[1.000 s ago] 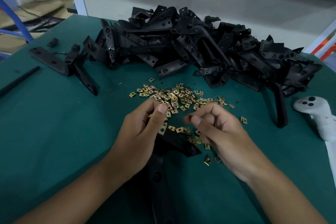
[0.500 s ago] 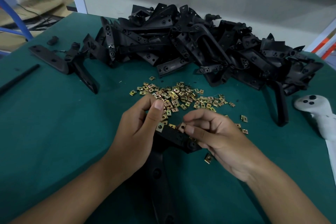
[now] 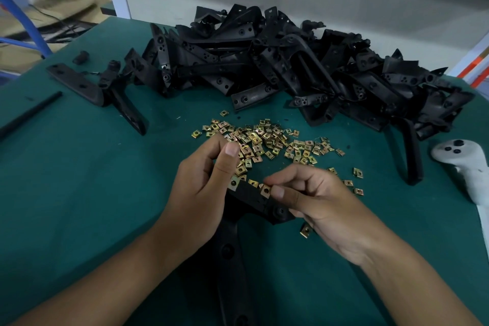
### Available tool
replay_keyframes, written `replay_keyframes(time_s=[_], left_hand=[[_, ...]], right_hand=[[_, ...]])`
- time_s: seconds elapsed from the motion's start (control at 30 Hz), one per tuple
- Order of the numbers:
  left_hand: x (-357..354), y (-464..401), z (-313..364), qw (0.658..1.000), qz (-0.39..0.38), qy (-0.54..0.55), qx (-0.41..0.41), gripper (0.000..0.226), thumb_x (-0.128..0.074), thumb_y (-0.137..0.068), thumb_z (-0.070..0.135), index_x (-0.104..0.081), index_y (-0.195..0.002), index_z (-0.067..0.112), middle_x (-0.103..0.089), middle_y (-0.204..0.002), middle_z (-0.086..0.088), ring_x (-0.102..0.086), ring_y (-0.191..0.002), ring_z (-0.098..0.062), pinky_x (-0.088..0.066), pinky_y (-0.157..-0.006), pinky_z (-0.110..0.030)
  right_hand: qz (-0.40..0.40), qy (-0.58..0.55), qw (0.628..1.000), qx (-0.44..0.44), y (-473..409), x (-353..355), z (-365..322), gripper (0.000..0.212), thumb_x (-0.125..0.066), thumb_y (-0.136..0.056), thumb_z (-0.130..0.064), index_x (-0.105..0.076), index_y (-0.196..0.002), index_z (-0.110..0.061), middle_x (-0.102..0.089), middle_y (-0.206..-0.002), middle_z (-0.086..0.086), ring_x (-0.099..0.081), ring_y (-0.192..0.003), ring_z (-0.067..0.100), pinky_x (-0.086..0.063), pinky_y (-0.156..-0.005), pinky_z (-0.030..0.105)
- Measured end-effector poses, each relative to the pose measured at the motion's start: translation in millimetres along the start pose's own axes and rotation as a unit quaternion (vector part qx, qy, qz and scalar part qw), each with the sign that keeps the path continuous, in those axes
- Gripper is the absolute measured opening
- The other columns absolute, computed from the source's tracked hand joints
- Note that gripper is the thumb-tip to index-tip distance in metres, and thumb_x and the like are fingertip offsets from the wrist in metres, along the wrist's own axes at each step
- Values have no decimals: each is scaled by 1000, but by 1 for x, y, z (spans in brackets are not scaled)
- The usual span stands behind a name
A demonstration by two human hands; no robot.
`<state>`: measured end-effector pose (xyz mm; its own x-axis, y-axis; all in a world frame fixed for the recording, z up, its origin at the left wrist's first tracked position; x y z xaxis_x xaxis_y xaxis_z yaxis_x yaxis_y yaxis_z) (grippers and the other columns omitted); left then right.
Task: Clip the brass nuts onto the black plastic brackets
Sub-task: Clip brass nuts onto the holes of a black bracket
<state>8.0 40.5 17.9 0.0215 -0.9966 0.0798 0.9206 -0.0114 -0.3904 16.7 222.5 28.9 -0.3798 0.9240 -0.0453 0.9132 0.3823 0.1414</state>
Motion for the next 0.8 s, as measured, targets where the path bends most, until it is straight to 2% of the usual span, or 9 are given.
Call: replay_keyframes(time_s=[0.17,0.3,0.37,0.43,0.5,0.6,0.67,0.73,0.8], left_hand=[[1,0,0,999,19,-36,-9,43,-37,-104,45,-45,-74,15,-43,-69,-13,-40,-64,-30,-34,-58,-37],[1,1,0,999,12,-50,3,45,-34,-104,44,-45,-74,12,-44,-72,-13,-41,-64,-24,-34,-57,-26],[1,1,-1,998,4,-56,16,45,-33,-103,47,-44,-75,12,-44,-73,-12,-43,-64,-15,-35,-59,-23],[1,1,-4,998,-3,-60,27,47,-33,-102,49,-43,-76,11,-44,-72,-10,-47,-68,-3,-37,-64,-17],[1,1,-5,998,-10,-56,33,46,-33,-101,50,-43,-75,14,-44,-70,-3,-51,-71,1,-38,-67,-12],[1,0,-5,998,-17,-53,35,43,-33,-99,50,-42,-74,17,-42,-71,-8,-47,-69,0,-37,-65,-11],[2,0,-6,998,-12,-51,45,40,-33,-98,52,-42,-72,24,-45,-70,0,-46,-68,-8,-38,-62,-23],[2,-2,-6,997,-5,-49,59,38,-32,-98,53,-43,-70,29,-49,-70,10,-47,-71,-20,-39,-66,-35],[3,-2,-7,996,-1,-47,72,38,-32,-96,54,-45,-69,30,-52,-70,11,-49,-74,-27,-38,-68,-39]], right_hand=[[5,19,1000,19,0,-2,0,15,-72,-81,-20,-80,-93,-24,-75,-78,-8,-66,-70,-1,-48,-63,9],[31,89,994,57,2,-2,-5,15,-74,-79,-27,-81,-92,-30,-78,-88,-2,-70,-81,8,-54,-73,19],[40,131,987,78,3,-2,-7,14,-75,-79,-30,-80,-92,-33,-77,-86,1,-68,-78,18,-52,-71,24],[39,159,981,100,4,-3,-8,13,-75,-81,-30,-80,-91,-35,-75,-81,11,-65,-72,31,-50,-67,20],[36,185,975,117,6,-3,-10,11,-75,-81,-32,-80,-90,-37,-64,-72,27,-53,-63,40,-46,-61,17],[35,200,970,133,8,-4,-11,11,-75,-81,-32,-80,-90,-35,-49,-63,32,-40,-57,37,-41,-59,10],[44,200,968,143,9,-6,-12,11,-75,-80,-29,-80,-89,-34,-45,-61,28,-37,-56,28,-40,-59,7],[51,199,967,150,11,-8,-12,11,-75,-79,-29,-80,-88,-33,-44,-58,17,-36,-54,13,-38,-58,6],[52,192,970,142,11,-10,-12,10,-75,-80,-29,-80,-88,-31,-48,-54,-4,-40,-55,1,-36,-56,8]])
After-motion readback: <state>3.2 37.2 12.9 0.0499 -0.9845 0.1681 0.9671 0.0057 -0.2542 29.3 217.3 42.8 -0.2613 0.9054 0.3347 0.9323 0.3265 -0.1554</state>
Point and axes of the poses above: each hand's wrist, its own y-axis away from the middle knuckle, its own x-axis out of the back of the hand, z = x × y, the point moved 3 cm from there along -y, towards the middle knuckle
